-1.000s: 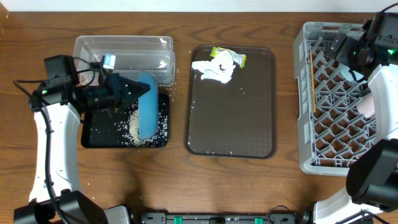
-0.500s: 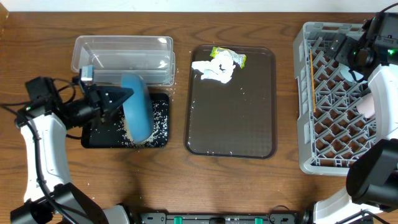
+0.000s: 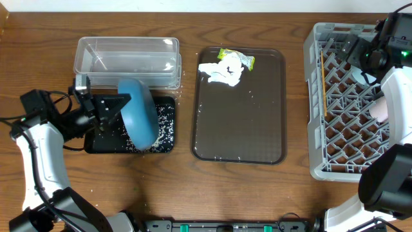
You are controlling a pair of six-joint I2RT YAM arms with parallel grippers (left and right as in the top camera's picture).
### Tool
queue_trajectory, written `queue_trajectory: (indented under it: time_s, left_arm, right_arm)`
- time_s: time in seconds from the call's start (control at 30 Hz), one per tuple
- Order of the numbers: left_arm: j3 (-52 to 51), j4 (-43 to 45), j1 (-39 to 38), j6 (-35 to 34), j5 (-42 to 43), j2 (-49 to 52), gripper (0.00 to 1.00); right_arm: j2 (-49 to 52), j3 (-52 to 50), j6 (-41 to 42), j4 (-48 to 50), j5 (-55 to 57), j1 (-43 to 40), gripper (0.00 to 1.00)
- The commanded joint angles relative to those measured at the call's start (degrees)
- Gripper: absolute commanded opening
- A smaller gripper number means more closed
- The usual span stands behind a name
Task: Sort waste into correct bins and load items into the dishwasher rack
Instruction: 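Tilt the blue bowl to pour the rice onto the black tray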
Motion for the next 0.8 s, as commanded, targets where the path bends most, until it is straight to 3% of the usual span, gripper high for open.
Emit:
queue_trajectory:
  time_s: [0.0, 0.3, 0.4, 0.5, 0.6, 0.7, 0.77]
  left_arm:
    - [-0.3, -0.3, 3.2, 0.9, 2.8, -0.9, 0.06]
    - [-0.3, -2.8, 6.2, 1.8, 2.8, -0.9, 0.06]
    - [-0.3, 0.1, 6.4, 3.9, 2.6, -0.9, 0.06]
    - [-0.3, -3.1, 6.7, 1.2, 2.8, -0.9, 0.06]
    - [-0.3, -0.7, 6.7, 5.9, 2.2, -1.0, 0.06]
    - [-0.3, -3.7, 6.9, 3.8, 2.8, -0.9, 0.06]
    - [-0.3, -1.9, 6.9, 6.4, 2.6, -1.0, 0.06]
  right_arm:
    - [-0.9, 0.0, 0.5, 0.0, 0.4, -0.3, 0.99]
    - [-0.9, 0.1, 0.5, 0.0, 0.3, -0.3, 0.99]
    - [-0.9, 0.1, 0.5, 0.0, 0.4, -0.3, 0.99]
    - [-0.9, 0.1, 0.5, 0.0, 0.3, -0.3, 0.99]
    - [-0.9, 0.1, 0.5, 0.0, 0.4, -0.3, 0.99]
    - [-0.9, 0.1, 0.5, 0.0, 0.4, -0.3, 0.99]
    - [-0.9, 0.1, 0.5, 0.0, 0.4, -0.3, 0.99]
